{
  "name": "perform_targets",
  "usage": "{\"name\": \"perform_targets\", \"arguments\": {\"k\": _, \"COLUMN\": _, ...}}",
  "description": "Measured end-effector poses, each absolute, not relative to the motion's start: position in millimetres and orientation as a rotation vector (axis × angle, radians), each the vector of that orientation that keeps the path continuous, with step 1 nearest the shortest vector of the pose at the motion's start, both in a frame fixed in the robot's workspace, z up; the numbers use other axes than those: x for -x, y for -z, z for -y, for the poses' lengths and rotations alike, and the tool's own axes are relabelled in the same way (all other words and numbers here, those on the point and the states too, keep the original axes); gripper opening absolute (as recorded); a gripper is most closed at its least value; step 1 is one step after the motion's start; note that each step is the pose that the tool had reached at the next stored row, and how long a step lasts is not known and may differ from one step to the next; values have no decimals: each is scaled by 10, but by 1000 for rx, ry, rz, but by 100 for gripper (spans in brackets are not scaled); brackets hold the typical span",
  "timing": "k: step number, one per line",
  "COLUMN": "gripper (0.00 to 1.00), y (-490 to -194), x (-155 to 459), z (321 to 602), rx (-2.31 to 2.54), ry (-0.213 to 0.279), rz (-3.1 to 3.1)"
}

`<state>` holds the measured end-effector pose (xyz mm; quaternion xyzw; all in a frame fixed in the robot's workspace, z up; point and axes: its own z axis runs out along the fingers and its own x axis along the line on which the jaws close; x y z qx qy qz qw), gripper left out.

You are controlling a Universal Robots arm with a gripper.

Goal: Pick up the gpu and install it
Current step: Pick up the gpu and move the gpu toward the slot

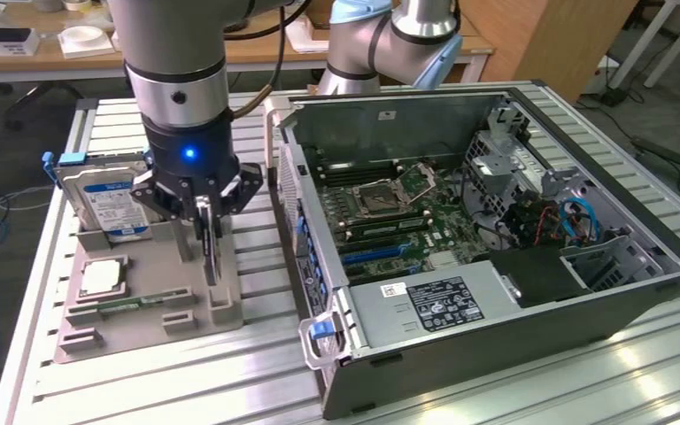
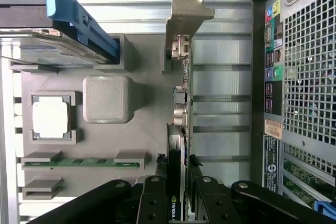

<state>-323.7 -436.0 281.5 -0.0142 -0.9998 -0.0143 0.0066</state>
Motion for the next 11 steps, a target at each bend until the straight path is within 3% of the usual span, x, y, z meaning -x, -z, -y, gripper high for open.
{"name": "perform_targets", "arguments": {"k": 11, "gripper": 26, "y": -2865, "x": 3237, "z": 4360, "rx": 45, "ry": 45, "rz": 3128}}
